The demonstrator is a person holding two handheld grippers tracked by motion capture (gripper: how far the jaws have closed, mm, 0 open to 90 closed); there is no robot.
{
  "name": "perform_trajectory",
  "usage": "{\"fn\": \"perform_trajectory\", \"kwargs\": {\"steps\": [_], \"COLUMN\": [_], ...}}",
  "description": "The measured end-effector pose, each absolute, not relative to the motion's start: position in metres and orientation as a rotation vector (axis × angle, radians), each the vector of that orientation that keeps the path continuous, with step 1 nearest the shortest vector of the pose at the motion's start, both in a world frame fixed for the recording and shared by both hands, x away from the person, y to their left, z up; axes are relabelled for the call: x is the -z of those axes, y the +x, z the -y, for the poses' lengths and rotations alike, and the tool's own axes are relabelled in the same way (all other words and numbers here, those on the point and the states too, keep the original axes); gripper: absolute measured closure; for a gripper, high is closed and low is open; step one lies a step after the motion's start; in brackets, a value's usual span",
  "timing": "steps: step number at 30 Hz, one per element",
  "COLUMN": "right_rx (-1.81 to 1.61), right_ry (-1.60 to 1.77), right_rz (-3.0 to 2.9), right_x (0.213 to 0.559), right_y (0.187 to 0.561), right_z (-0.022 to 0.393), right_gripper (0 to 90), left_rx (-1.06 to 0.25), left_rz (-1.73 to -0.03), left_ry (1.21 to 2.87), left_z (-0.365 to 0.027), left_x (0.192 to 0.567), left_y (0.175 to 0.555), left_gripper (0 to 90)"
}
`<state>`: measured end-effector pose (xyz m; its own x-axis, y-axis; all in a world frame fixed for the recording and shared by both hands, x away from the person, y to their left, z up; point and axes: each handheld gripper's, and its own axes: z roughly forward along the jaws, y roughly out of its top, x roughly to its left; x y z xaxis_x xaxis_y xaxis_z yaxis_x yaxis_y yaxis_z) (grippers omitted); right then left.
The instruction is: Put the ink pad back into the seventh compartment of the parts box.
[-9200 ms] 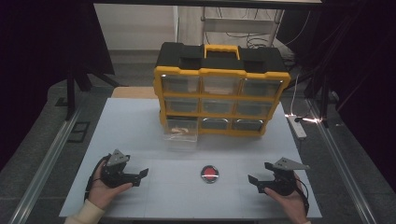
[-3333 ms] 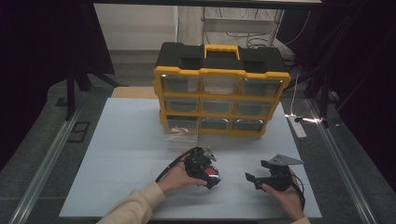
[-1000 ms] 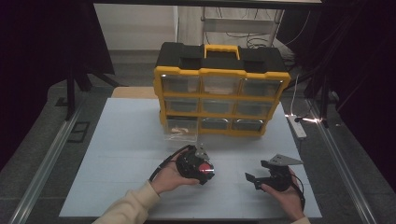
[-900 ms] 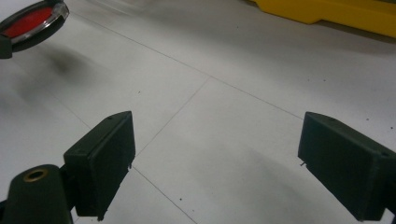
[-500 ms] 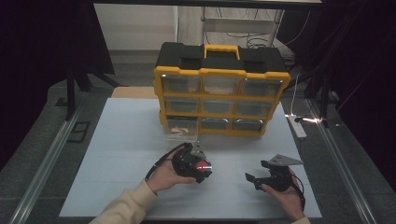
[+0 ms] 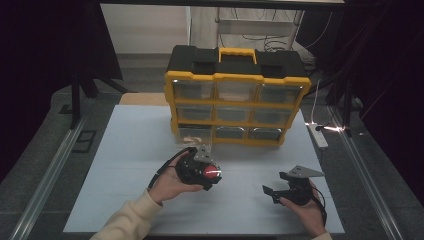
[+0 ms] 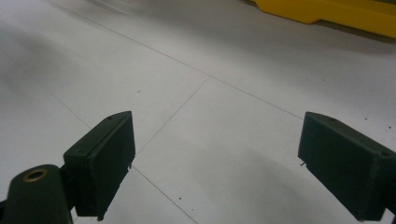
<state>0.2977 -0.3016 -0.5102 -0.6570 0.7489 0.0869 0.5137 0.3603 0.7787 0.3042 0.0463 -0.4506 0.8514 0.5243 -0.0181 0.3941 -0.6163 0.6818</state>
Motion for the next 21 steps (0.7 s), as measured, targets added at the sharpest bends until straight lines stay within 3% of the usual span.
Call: {"fn": "perform_trajectory", "kwargs": {"steps": [21], "right_rx": [-1.184], "right_ry": [1.120], "right_rz": [-2.344], "right_x": [0.511], "right_y": [0.298], "right_z": [0.301], "right_gripper": [11.2], "left_rx": [-0.285], "left_rz": [-0.710], "left_ry": [2.264], "left_z": [-0.064], "left_x": [0.440], "left_y": [0.310], "left_gripper": [30.3]}}
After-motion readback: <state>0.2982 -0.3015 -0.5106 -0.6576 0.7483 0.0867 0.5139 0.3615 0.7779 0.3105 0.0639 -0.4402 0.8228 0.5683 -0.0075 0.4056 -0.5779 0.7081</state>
